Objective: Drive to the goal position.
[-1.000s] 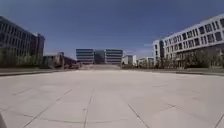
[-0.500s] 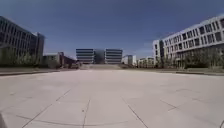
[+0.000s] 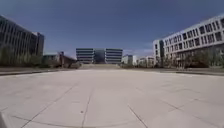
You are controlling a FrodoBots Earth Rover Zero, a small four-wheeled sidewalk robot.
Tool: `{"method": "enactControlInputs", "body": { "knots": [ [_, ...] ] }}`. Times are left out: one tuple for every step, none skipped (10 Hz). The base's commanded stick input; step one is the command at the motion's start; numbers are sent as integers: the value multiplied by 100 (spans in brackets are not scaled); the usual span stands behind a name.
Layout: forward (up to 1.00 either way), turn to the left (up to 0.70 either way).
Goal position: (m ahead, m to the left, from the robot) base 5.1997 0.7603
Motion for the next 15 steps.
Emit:
{"method": "enactControlInputs", "body": {
  "knots": [
    [9, -5],
    [9, -5],
    [9, -5],
    [9, -5],
    [9, -5],
    [9, -5],
    [9, -5],
    [9, -5],
    [9, -5],
    [9, -5],
    [9, -5],
    [9, -5],
    [9, -5],
    [9, -5],
    [9, -5]
  ]
}}
